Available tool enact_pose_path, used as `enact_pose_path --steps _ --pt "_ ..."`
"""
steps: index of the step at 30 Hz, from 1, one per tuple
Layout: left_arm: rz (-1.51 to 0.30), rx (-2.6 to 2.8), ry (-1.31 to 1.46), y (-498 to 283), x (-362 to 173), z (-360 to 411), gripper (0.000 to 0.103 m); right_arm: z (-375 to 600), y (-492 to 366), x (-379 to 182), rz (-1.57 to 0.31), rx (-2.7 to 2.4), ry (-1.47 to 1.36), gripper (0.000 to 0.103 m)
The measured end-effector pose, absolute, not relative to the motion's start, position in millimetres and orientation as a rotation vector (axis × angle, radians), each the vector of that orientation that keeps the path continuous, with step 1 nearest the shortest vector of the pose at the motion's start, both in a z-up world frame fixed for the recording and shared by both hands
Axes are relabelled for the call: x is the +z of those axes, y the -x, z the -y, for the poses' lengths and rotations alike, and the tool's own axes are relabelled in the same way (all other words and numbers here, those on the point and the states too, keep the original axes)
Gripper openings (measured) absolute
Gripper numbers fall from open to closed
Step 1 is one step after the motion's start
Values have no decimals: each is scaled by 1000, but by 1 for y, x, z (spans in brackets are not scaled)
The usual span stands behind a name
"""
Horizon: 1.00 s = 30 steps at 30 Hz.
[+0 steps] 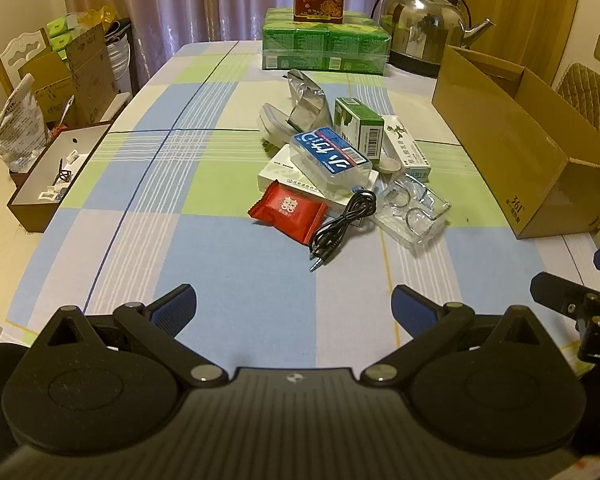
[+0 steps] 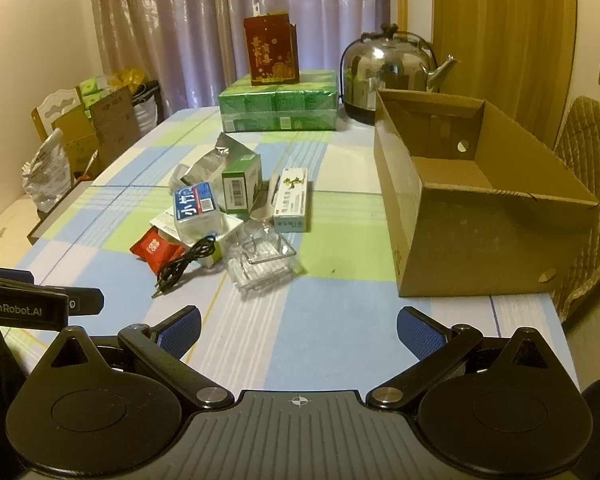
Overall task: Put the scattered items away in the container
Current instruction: 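Move both tools toward the scattered items on the table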
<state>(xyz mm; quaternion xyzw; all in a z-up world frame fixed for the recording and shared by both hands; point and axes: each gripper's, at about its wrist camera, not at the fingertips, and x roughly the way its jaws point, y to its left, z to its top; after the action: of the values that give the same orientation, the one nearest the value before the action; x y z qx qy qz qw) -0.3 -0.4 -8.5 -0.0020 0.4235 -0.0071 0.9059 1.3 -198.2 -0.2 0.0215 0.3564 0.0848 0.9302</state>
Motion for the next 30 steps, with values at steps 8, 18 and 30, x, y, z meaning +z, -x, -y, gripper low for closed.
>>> enact_pose_path --steps 8,18,30 --pt "-880 -18 3 0 -10 1 102 199 -1 -3 -738 170 -48 101" --pt "-883 -29 -2 -4 -12 -1 102 198 -5 -6 -746 195 -41 101" --pt "-871 -133 -113 -35 -12 -24 102 183 -40 -15 -731 316 108 101"
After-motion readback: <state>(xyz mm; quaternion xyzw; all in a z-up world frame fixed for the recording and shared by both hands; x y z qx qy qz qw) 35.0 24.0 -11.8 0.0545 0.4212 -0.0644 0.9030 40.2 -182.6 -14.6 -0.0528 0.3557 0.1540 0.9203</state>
